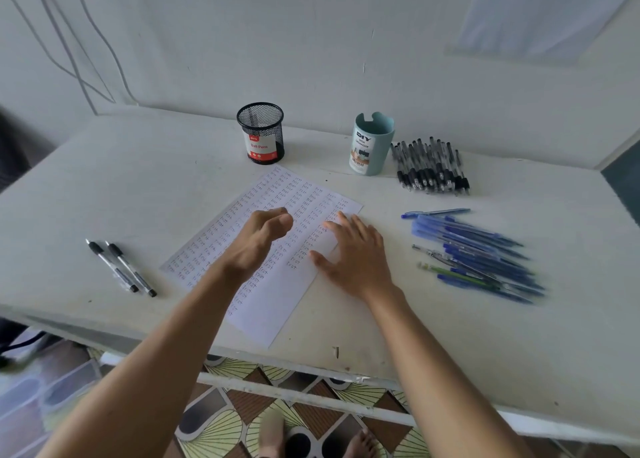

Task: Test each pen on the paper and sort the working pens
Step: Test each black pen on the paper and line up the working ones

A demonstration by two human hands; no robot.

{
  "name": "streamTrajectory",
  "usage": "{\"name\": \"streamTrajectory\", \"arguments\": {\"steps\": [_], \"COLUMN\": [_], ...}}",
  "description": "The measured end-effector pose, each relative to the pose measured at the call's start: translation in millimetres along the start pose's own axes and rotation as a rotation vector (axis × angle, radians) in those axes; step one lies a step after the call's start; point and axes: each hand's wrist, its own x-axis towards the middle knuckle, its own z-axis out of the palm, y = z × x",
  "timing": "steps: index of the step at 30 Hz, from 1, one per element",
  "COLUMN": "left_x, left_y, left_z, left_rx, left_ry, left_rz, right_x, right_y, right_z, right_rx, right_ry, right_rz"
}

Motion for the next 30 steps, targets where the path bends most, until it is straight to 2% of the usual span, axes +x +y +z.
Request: {"name": "streamTrajectory", "arguments": {"steps": [10,13,18,22,27,30], "left_x": [1.6,2.9,1.8,3.7,7.5,4.6], "left_y": [-0.9,-4.6,-15.9,-20.9,-28.0,-27.5], "left_z": [7.4,8.3,16.7,16.7,20.4,17.5], "left_rx": [-0.125,-0.068,0.009,-0.058,0.233,0.232], "left_ry": [0.025,-0.004,0.313,0.298,0.368,0.39], "left_rz": [0.015,0.023,0.017,0.021,-0.064,-0.134], "right_x": [-0.9,-0.5,0.2,1.7,1.9,1.7], "right_y": [-0.7,0.1,-0.8,-0.8,-1.3,-1.5], "right_z": [-0.5,-0.3,-1.4,-0.1,1.5,1.3], "right_rx": [0.01,0.009,0.002,-0.034,-0.04,-0.041], "right_ry": [0.0,0.002,-0.023,-0.048,-0.021,-0.021], "right_rz": [0.004,0.002,0.002,0.009,0.007,0.008]}}
